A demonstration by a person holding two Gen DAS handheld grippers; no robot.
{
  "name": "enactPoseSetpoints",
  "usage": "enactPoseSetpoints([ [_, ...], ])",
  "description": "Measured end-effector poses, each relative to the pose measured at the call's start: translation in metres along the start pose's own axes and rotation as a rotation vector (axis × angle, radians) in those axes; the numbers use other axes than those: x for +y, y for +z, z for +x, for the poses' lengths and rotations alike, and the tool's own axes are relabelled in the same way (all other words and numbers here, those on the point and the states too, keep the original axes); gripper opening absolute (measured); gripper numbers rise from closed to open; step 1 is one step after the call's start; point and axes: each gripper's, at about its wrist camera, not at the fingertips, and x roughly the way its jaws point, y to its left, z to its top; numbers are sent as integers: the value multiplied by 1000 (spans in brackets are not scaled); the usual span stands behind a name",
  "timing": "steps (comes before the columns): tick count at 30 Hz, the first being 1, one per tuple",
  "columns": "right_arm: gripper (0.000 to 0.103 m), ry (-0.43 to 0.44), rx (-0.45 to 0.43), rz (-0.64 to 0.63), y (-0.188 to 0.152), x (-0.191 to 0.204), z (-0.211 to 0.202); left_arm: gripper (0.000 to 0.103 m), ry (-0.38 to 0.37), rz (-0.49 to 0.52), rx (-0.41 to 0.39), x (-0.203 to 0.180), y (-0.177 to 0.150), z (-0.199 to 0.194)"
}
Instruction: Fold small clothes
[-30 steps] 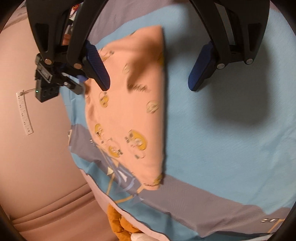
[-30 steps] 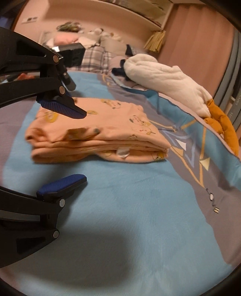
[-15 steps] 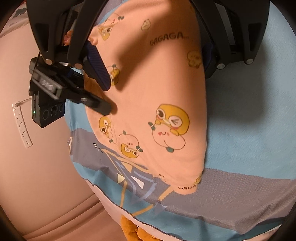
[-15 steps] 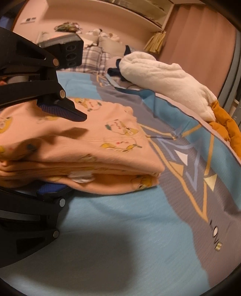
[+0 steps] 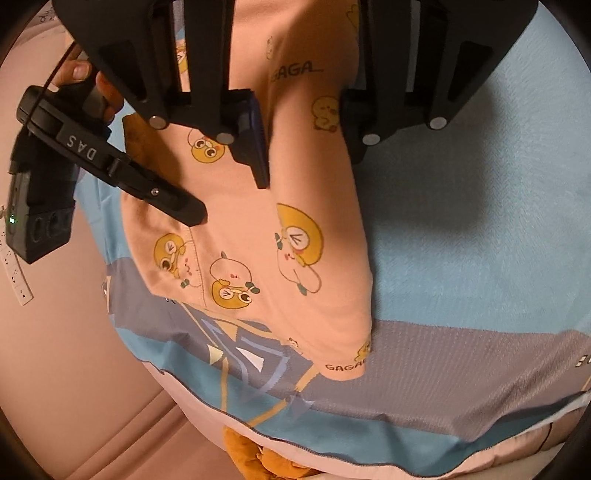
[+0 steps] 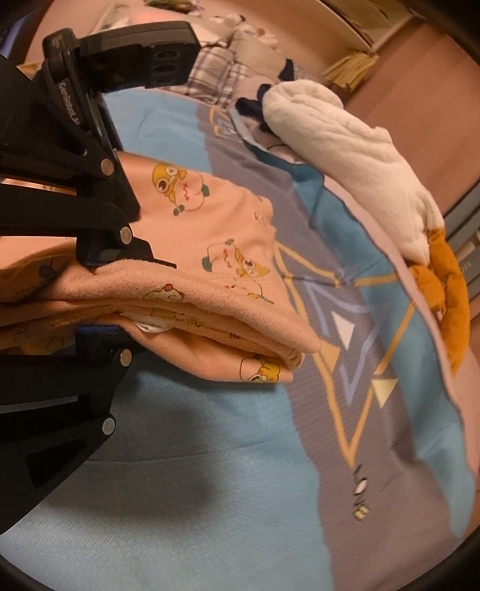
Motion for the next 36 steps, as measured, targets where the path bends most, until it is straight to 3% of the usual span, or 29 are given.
enactPoseSetpoints([
  [10,21,-3,-63,-79,-11,24,-26,24,79,92,-17,-22,-14,-15],
  [36,21,85,-109,-197,-127,69,-143,24,112,175,-96,-69,-160,-120],
])
